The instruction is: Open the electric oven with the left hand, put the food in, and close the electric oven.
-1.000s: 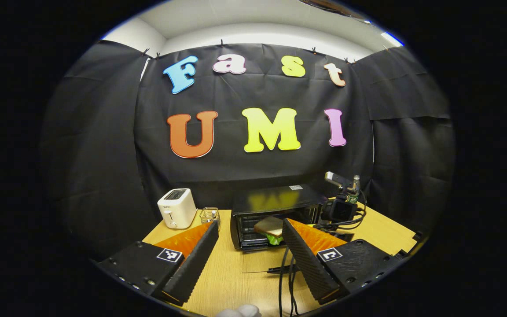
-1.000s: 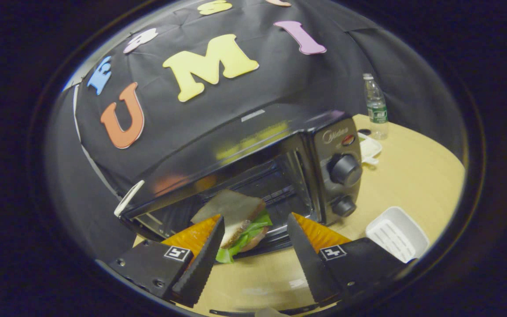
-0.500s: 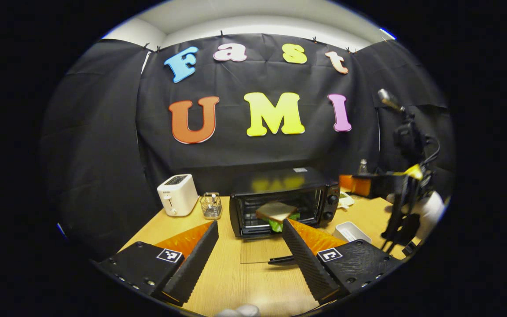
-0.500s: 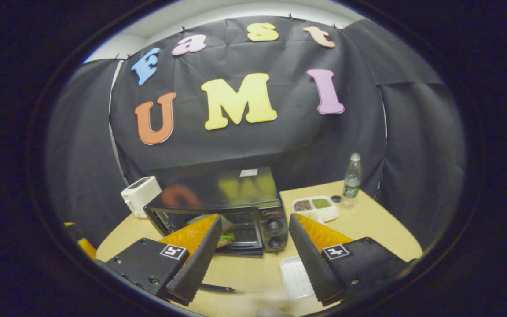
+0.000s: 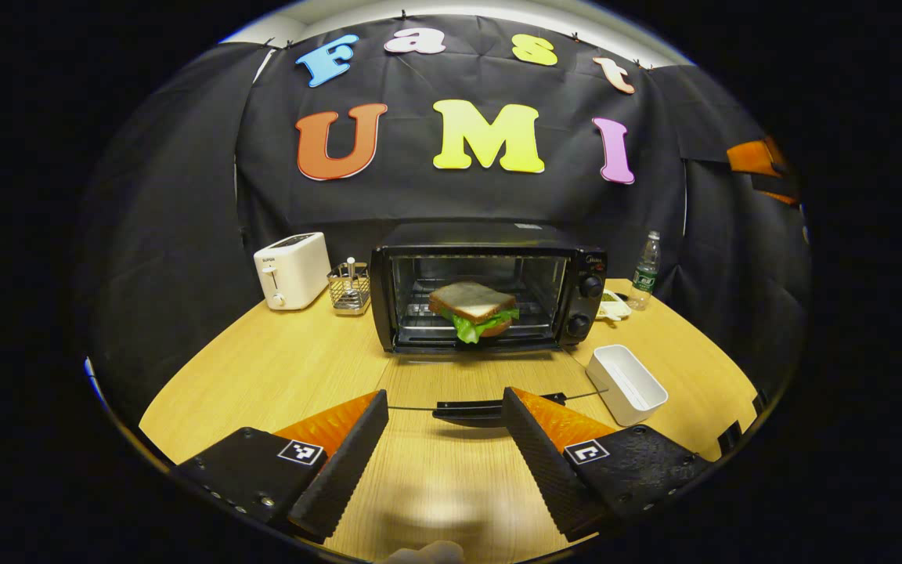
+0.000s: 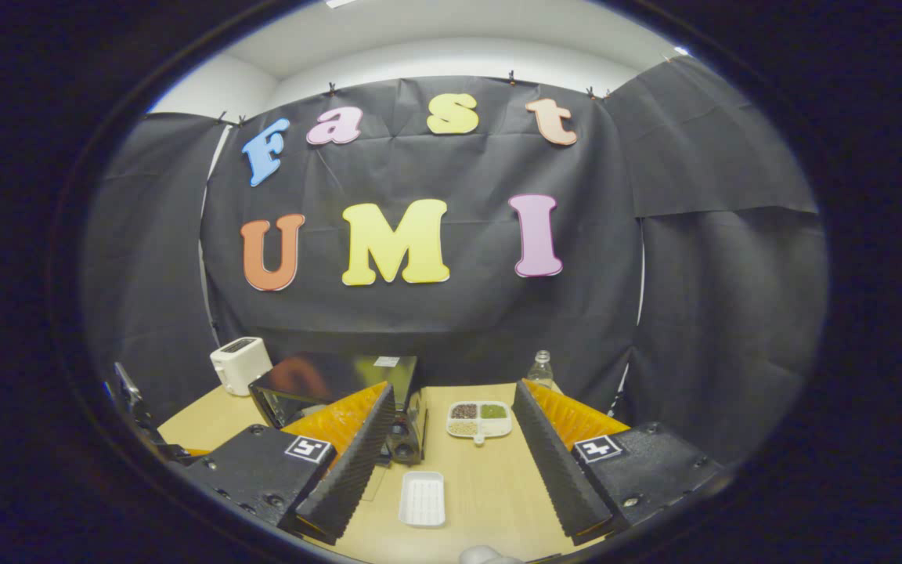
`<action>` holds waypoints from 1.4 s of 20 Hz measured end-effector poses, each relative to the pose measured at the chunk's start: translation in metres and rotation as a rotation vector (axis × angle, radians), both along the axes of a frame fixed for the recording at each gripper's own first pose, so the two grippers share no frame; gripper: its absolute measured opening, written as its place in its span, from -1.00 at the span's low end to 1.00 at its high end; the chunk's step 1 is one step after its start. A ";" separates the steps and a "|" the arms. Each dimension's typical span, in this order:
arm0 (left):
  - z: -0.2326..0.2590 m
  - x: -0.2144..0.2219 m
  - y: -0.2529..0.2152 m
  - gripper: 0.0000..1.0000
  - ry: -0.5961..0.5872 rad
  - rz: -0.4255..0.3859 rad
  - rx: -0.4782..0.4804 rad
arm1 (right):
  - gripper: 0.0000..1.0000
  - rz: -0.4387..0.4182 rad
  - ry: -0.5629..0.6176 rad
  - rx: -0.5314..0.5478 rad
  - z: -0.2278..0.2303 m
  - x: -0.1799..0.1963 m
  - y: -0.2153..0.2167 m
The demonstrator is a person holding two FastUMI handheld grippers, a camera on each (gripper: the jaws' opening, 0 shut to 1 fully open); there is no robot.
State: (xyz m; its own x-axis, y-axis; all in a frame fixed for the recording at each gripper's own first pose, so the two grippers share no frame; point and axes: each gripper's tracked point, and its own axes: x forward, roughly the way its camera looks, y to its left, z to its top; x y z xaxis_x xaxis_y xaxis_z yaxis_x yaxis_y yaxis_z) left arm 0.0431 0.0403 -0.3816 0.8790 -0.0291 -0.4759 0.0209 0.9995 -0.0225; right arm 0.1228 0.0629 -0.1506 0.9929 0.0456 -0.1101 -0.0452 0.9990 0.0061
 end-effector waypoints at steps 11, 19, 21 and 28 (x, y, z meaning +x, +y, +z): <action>-0.069 0.028 -0.046 0.92 0.051 -0.058 0.009 | 0.93 -0.067 -0.029 -0.071 0.035 -0.054 -0.056; -0.088 0.030 -0.047 0.94 0.081 -0.043 0.032 | 0.94 -0.065 0.031 -0.063 0.018 -0.049 -0.063; -0.090 0.028 -0.048 0.92 0.090 -0.039 0.029 | 0.94 -0.061 0.038 -0.065 0.016 -0.045 -0.063; -0.075 0.032 -0.049 0.92 0.077 -0.034 0.025 | 0.95 -0.040 0.041 -0.060 0.020 -0.035 -0.060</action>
